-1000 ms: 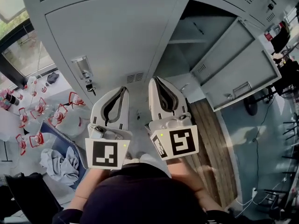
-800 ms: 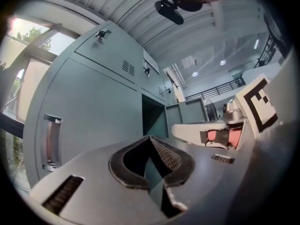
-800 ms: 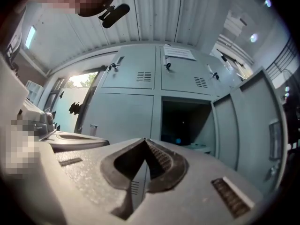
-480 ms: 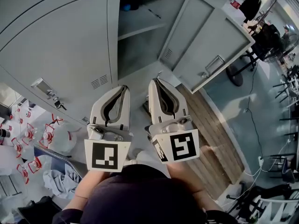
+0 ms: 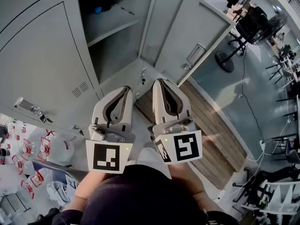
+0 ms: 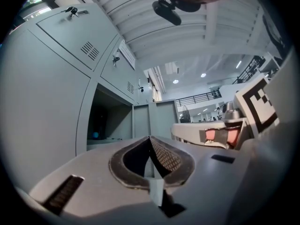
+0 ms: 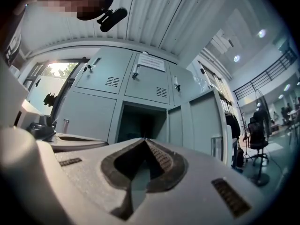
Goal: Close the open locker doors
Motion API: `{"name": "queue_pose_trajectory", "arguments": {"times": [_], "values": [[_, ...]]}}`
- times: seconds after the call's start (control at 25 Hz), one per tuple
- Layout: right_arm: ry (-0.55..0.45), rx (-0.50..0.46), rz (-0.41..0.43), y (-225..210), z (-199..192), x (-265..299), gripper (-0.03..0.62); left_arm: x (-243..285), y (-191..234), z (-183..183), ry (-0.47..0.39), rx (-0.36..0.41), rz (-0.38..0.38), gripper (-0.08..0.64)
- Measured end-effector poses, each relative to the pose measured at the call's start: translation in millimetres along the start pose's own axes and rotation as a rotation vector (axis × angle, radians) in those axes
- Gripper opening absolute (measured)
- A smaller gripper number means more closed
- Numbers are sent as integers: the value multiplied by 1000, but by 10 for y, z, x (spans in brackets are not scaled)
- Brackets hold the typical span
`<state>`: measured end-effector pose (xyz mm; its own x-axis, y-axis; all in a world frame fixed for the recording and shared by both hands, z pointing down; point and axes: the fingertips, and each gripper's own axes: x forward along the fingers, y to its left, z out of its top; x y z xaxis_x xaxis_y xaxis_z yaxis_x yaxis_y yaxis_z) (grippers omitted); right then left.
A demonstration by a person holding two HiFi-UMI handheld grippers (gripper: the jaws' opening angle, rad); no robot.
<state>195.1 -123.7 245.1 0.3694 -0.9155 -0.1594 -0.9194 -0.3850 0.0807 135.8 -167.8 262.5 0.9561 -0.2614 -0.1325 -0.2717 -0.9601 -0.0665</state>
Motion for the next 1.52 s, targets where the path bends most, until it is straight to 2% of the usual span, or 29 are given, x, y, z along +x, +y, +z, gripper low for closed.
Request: {"name": "queue_pose_trajectory", "arguments": {"times": [0.16,0.32,1.12,1.36,1.52], "values": [[-6,2,-5,-209,7,-26,1,155,-173,8,0,12,-15,3],[-16,2,41,-418,-15,9,2,357,-295,-2,-7,7,29,3],[-73,52,468,-1363,-70,71,1,1272,-1089,-35,10,93,341,3],[-69,51,565,-1668,-73,-7,2,1447,-1319,-15,-1,74,437,3],[-71,44,596,-1912,-111,-53,0,1549,-1499,-59,7,83,474,3]]}}
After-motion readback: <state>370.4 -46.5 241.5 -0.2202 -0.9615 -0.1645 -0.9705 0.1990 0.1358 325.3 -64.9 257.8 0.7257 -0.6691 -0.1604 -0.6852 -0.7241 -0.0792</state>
